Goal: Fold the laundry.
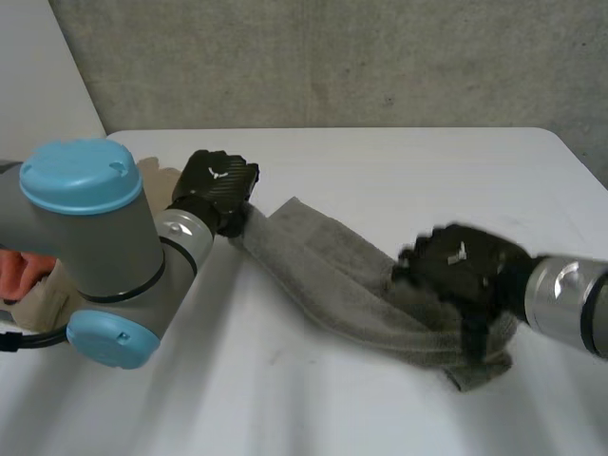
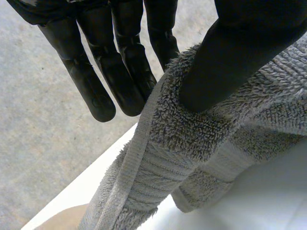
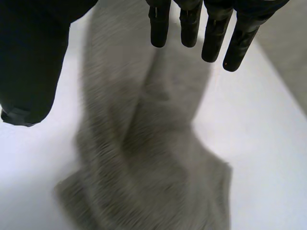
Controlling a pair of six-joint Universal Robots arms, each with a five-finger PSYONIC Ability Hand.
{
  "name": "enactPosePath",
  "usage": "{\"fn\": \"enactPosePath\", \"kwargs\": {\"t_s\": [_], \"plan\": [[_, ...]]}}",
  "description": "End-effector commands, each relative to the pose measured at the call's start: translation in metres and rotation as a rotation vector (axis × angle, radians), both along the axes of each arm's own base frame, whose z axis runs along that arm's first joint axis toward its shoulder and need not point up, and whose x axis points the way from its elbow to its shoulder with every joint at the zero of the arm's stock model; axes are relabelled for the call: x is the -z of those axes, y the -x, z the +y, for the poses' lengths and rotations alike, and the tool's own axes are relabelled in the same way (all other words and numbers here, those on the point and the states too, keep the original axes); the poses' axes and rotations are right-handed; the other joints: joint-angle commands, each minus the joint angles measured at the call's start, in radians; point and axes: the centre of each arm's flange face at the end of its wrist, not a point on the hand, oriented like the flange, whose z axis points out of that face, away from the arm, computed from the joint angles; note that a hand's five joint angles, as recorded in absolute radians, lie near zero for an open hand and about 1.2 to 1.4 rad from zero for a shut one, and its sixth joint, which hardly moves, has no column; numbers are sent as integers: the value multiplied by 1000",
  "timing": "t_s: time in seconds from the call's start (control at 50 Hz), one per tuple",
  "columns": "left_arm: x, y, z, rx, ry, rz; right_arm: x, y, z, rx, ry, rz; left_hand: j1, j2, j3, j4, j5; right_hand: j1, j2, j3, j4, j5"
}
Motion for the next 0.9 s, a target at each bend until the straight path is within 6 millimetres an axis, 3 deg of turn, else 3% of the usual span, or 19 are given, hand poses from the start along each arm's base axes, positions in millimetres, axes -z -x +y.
{"fn": "enactPosePath", "kwargs": {"t_s": [0.02, 0.18, 0.3, 0.5, 0.62, 0.66, 0.72, 0.74, 0.8, 0.82, 0.88, 0.9], "plan": [[6, 0, 6, 8, -16, -18, -9, -10, -49, 185, -19, -196, 287, 198, 209, 198, 238, -26, -44, -40, -56, -59], [-7, -8, 14, 2, 3, -8, 23, -16, -81, 202, -30, -37, 287, 198, 209, 198, 238, 19, 1, 6, -11, -13], [-5, -11, 17, 0, -5, -13, 51, -18, -101, 169, 21, 124, 287, 198, 209, 198, 238, 116, 98, 102, 86, 83], [2, -15, 13, -13, -21, -23, 85, -20, -112, 153, -30, 181, 287, 198, 209, 198, 238, 228, 210, 214, 197, 195], [4, -15, 0, -31, -2, -19, 95, -21, -113, 153, -51, 187, 287, 198, 209, 198, 238, 656, 638, 642, 625, 623], [4, -12, -5, -33, 6, -14, 97, -21, -115, 156, -49, 187, 287, 198, 209, 198, 238, 1109, 1091, 1096, 1079, 1077], [-6, -6, -18, -34, 52, 12, 85, -22, -126, 193, 10, 166, 287, 198, 209, 198, 238, 1196, 1178, 1182, 1165, 1163], [-9, -4, -22, -36, 69, 20, 73, -24, -134, 223, 60, 135, 287, 198, 209, 198, 238, 1196, 1178, 1182, 1165, 1163], [-38, 6, -41, -41, 193, 66, 45, -27, -149, 276, 158, 56, 287, 198, 209, 198, 238, 1196, 1178, 1182, 1165, 1163], [-47, 8, -46, -43, 230, 79, 20, -29, -159, 307, 244, -16, 287, 198, 209, 198, 238, 1196, 1178, 1182, 1165, 1163], [-90, 13, -61, -63, 401, 138, -21, -31, -173, 349, 375, -151, 287, 198, 209, 198, 238, 1196, 1178, 1182, 1165, 1163], [-102, 13, -64, -70, 449, 157, -49, -32, -179, 375, 463, -254, 287, 198, 209, 198, 238, 1196, 1178, 1182, 1165, 1163]]}}
